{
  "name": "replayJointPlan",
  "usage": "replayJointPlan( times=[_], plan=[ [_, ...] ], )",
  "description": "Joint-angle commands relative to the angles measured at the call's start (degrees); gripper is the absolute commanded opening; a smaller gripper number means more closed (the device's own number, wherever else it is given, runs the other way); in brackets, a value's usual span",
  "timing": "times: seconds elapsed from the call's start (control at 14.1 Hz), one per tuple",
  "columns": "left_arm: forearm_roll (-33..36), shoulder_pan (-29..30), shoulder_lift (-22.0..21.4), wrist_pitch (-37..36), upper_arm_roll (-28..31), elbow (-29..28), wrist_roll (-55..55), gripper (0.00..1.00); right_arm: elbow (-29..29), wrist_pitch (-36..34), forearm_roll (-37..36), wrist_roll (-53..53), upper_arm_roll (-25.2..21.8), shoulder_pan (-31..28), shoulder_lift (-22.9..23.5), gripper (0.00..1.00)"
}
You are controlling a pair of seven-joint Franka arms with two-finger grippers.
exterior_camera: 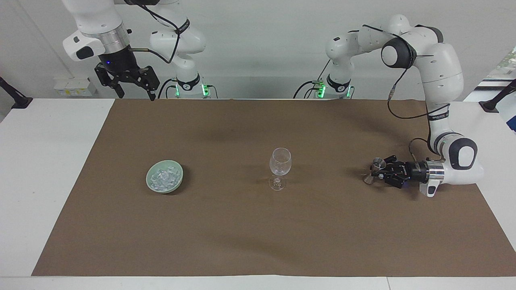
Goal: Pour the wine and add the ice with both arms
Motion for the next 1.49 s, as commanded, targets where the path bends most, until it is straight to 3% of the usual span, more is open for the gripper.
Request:
replayJointPlan(
  times=[0.0,0.07,0.64,1.41],
  plan=[
    [0.76,-0.71,-0.86,0.76,0.82,-0.59,0.21,0.08,-0.09,-0.15,0.11,-1.39,0.09,-0.59,-0.21,1.00],
    [0.76,-0.71,-0.86,0.68,0.83,-0.59,0.12,0.00,-0.09,-0.15,0.11,-1.39,0.09,-0.59,-0.21,1.00],
    [0.59,-0.53,-1.92,0.15,0.83,-0.33,-1.28,0.00,-0.09,-0.15,0.11,-1.39,0.09,-0.59,-0.21,1.00],
    [0.50,-2.82,-9.04,-0.11,0.74,0.46,-10.86,0.00,-0.09,-0.15,0.11,-1.39,0.09,-0.59,-0.21,1.00]
  ],
)
